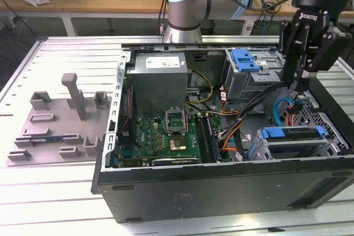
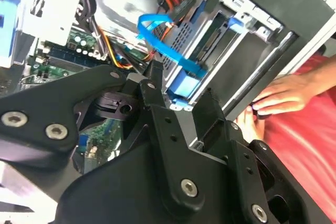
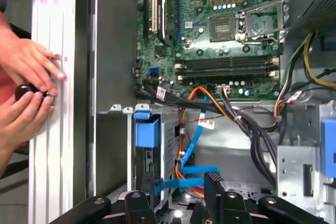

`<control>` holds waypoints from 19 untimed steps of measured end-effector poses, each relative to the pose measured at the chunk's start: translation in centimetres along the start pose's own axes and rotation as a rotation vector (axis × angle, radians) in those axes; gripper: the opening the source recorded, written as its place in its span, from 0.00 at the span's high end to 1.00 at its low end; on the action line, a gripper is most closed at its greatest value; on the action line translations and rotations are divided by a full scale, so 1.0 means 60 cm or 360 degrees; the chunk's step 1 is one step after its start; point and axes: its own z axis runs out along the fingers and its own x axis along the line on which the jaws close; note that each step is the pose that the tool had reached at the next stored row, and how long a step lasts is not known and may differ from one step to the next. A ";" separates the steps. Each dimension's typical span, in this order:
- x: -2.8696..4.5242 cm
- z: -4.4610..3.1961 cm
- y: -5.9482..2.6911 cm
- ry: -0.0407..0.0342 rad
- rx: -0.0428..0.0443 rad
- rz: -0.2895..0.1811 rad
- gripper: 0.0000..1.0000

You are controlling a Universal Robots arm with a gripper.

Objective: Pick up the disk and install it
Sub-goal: 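Insert the first disk wire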

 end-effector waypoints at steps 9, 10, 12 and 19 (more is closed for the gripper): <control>-0.030 0.000 -0.066 0.0103 -0.0058 -0.0013 0.49; -0.034 0.001 -0.067 0.0117 -0.0059 -0.0012 0.49; -0.038 0.003 -0.069 0.0130 -0.0061 -0.0007 0.49; -0.050 0.014 -0.077 0.0169 -0.0078 0.0036 0.58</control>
